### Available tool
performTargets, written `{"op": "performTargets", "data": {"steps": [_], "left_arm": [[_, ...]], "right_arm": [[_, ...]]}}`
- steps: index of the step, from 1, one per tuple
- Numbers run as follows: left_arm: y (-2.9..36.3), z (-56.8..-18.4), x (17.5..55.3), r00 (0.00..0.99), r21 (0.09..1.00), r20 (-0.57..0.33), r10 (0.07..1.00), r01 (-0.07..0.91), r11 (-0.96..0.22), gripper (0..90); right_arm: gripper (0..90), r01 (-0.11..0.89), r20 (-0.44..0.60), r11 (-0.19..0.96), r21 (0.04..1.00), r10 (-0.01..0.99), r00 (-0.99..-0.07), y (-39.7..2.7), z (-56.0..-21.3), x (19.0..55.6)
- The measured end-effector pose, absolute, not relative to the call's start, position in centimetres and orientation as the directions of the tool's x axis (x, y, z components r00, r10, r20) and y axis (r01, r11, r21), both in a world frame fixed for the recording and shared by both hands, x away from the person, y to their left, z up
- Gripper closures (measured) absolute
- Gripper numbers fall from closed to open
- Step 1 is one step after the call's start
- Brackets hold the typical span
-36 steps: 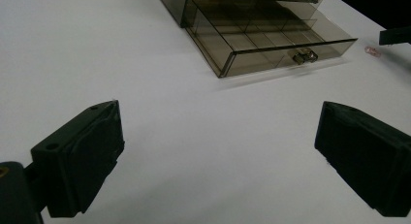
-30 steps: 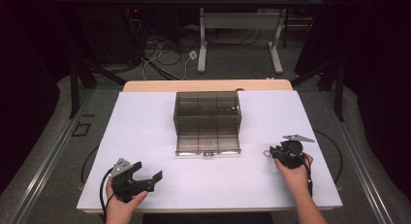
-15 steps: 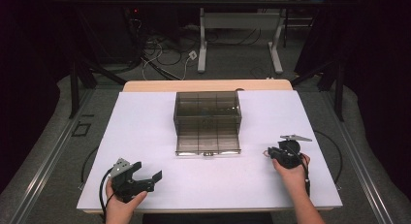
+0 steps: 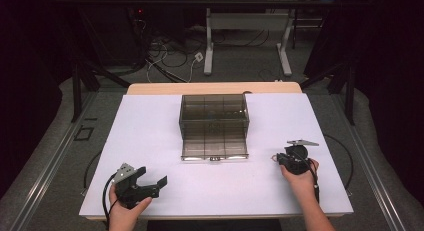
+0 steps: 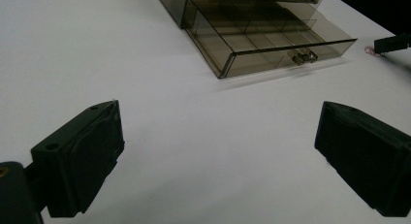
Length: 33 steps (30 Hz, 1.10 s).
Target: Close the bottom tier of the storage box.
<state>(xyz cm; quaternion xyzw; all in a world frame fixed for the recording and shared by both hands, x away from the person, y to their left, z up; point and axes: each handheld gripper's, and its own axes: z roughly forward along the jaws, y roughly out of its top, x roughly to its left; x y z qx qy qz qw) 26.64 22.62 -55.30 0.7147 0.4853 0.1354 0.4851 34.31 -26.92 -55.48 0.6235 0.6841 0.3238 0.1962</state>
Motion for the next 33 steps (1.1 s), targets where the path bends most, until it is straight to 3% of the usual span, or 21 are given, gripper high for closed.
{"op": "performTargets", "data": {"steps": [12, 22, 33], "left_arm": [[22.6, -55.3, 26.6, 0.494, 0.826, -0.275, 0.825, 0.561, -0.061, 3.6], [22.6, -55.3, 26.6, 0.494, 0.825, -0.276, 0.825, 0.562, -0.06, 3.6], [22.6, -55.3, 26.7, 0.494, 0.827, -0.277, 0.824, 0.559, -0.057, 3.6]], "right_arm": [[83.0, 0.718, 0.026, 0.097, 0.689, 0.987, -0.159, -26.0, -55.5, 34.3], [86.8, 0.717, 0.017, 0.104, 0.69, 0.987, -0.16, -25.9, -55.5, 34.3], [87.1, 0.714, 0.088, 0.044, 0.699, 0.985, -0.147, -26.4, -55.6, 34.2]]}}
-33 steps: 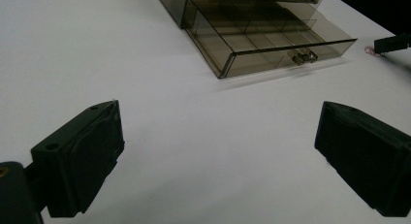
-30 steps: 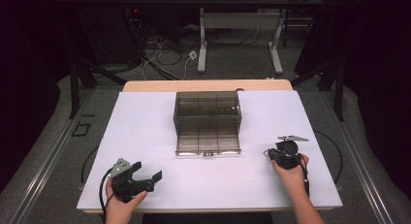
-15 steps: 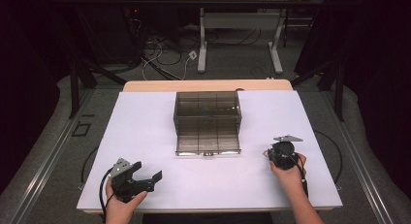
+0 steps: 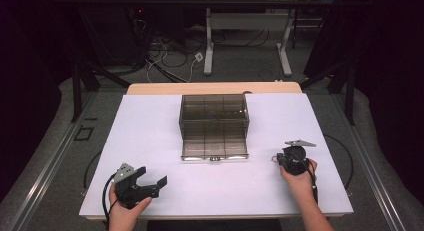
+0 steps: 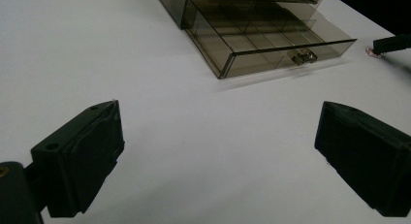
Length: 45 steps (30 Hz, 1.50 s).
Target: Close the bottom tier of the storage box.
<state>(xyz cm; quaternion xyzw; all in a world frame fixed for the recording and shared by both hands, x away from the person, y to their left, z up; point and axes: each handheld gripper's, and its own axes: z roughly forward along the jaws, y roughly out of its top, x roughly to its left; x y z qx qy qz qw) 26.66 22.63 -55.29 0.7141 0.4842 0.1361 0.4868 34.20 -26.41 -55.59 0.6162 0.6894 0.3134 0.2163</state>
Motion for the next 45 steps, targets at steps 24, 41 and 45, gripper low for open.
{"op": "performTargets", "data": {"steps": [24, 41, 45], "left_arm": [[22.67, -55.27, 26.67, 0.494, 0.827, -0.275, 0.825, 0.559, -0.058, 3.6], [22.68, -55.25, 26.66, 0.494, 0.828, -0.275, 0.825, 0.558, -0.058, 3.6], [22.71, -55.25, 26.67, 0.494, 0.828, -0.275, 0.824, 0.557, -0.058, 3.6]], "right_arm": [[85.5, 0.69, 0.096, 0.039, 0.723, 0.983, -0.156, -26.7, -55.65, 34.08], [87.5, 0.684, 0.106, 0.027, 0.729, 0.983, -0.153, -26.93, -56.01, 34.17], [87.5, 0.683, 0.12, 0.013, 0.73, 0.982, -0.147, -26.98, -55.99, 34.13]]}}
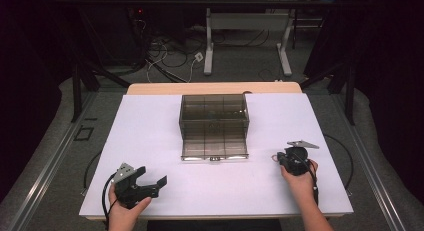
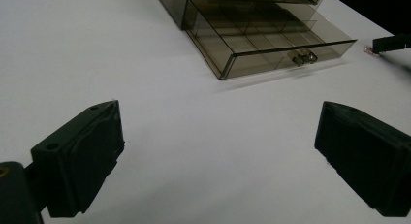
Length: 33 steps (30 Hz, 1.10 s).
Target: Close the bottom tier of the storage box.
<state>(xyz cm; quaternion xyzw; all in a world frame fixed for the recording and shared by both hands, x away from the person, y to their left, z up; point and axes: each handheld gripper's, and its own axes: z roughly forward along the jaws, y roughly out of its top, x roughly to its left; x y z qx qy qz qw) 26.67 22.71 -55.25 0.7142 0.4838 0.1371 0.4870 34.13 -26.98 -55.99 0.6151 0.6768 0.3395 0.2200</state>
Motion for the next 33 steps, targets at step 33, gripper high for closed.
{"op": "performTargets", "data": {"steps": [33], "left_arm": [[22.7, -55.3, 26.7, 0.494, 0.828, -0.275, 0.825, 0.558, -0.059, 3.6]], "right_arm": [[88.2, 0.628, 0.12, 0.036, 0.777, 0.972, -0.204, -25.9, -54.7, 33.3]]}}
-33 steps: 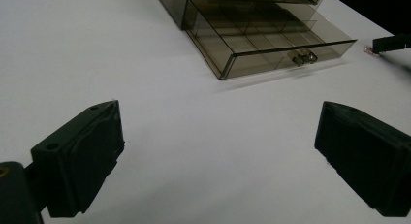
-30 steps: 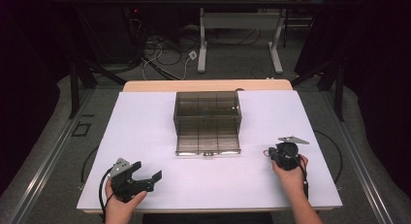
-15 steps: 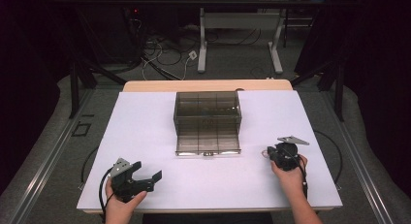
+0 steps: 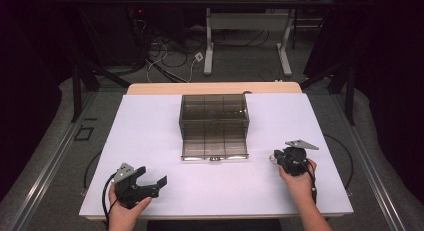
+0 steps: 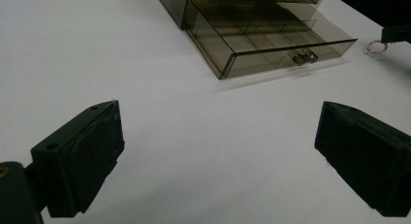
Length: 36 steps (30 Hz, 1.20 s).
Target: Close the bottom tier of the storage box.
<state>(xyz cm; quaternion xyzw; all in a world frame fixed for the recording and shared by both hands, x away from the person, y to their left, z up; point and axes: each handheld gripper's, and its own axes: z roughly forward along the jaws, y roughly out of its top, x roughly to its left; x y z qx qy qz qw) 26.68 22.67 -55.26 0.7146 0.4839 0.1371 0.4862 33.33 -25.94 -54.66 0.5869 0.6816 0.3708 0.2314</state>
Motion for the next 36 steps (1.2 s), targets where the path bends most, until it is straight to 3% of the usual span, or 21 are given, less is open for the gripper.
{"op": "performTargets", "data": {"steps": [36], "left_arm": [[22.7, -55.3, 26.7, 0.492, 0.83, -0.276, 0.826, 0.555, -0.053, 3.6]], "right_arm": [[88.5, 0.604, 0.111, 0.056, 0.795, 0.965, -0.236, -25.3, -52.5, 34.2]]}}
